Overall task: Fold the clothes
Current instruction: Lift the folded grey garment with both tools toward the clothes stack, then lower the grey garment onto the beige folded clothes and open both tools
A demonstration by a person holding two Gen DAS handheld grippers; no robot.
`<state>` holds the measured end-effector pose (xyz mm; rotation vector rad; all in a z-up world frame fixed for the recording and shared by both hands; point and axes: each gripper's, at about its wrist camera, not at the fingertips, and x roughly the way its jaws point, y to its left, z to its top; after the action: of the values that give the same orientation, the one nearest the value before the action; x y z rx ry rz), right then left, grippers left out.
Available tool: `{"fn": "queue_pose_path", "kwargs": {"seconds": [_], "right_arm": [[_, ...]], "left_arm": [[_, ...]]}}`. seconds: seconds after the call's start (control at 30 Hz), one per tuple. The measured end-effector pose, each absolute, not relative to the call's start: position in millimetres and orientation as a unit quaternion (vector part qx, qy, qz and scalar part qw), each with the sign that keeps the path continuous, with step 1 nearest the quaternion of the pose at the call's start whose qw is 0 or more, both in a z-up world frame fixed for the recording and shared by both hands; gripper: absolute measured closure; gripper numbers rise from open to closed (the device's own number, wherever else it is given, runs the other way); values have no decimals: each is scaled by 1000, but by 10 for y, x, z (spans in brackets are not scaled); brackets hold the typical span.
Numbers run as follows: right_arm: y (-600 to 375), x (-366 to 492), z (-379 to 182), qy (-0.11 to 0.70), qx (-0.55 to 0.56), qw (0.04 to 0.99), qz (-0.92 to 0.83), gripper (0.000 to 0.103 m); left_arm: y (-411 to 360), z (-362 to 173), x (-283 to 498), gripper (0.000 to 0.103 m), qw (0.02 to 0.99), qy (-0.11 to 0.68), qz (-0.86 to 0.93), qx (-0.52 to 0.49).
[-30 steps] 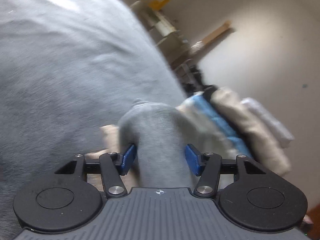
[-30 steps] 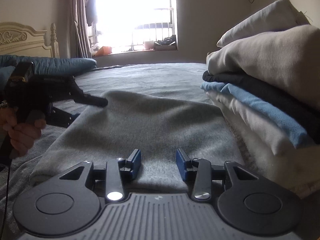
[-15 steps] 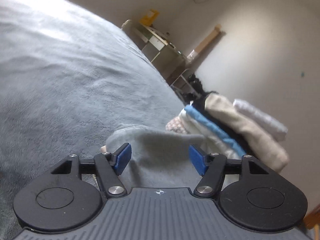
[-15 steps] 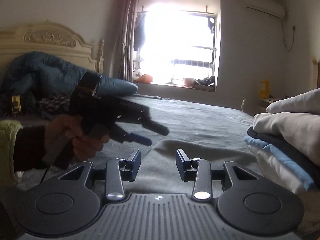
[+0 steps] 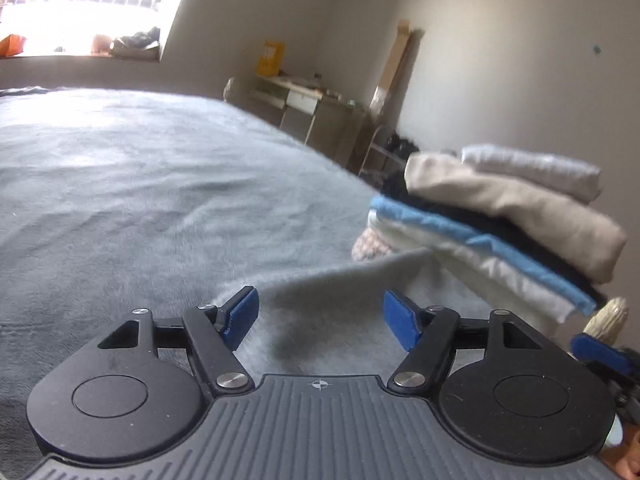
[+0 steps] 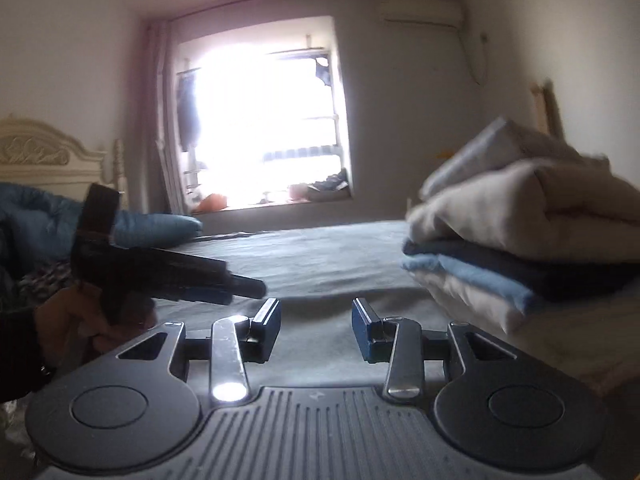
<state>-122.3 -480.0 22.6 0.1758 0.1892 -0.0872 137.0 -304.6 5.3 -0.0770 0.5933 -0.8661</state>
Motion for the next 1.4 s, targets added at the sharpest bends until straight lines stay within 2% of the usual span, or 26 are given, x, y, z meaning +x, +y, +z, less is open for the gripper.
{"fn": "queue_pose_path", "kwargs": {"seconds": [0.07, 0.17, 0.27, 0.43, 0.57, 0.63, 0.73, 0.8, 1.03, 1.2, 1.3, 1.4], "right_arm": [[-5000, -1074, -60, 133, 135, 980, -55, 62], [-5026, -1071, -216, 132, 146, 979, -59, 62], [-5052, -1072, -358, 129, 157, 977, -61, 62], [-5144, -1177, -136, 96, 182, 977, -63, 61], [-5222, -1093, -303, 95, 191, 974, -79, 61], [-5262, -1050, -387, 95, 196, 972, -88, 61], [-5320, -987, -512, 94, 203, 970, -100, 61], [-5359, -945, -596, 94, 207, 968, -109, 61], [-5342, -1019, -756, 71, 205, 969, -116, 61], [-5313, -1094, -857, 52, 202, 971, -118, 61], [-5296, -1139, -917, 41, 200, 972, -120, 61], [-5290, -1178, -962, 34, 199, 972, -119, 61]], "left_arm": [[-3202, -125, 1377, 34, 869, 298, -395, -2], [-3283, -220, 1305, 33, 877, 282, -386, 38], [-3292, -86, 1261, 33, 878, 280, -384, 62], [-3402, 306, 1146, 33, 876, 235, -417, 61], [-3898, 265, 1235, 33, 849, 284, -437, 86], [-4097, 68, 1378, 32, 837, 334, -422, 101], [-4090, -27, 1526, 30, 830, 364, -419, 64], [-4045, -19, 1588, 34, 828, 372, -417, 40], [-4330, 222, 1400, 34, 831, 336, -442, 47], [-4785, -24, 1375, 29, 840, 347, -396, 134], [-4650, 75, 1394, 33, 847, 355, -382, 99], [-4327, 341, 1126, 31, 862, 313, -386, 105]]}}
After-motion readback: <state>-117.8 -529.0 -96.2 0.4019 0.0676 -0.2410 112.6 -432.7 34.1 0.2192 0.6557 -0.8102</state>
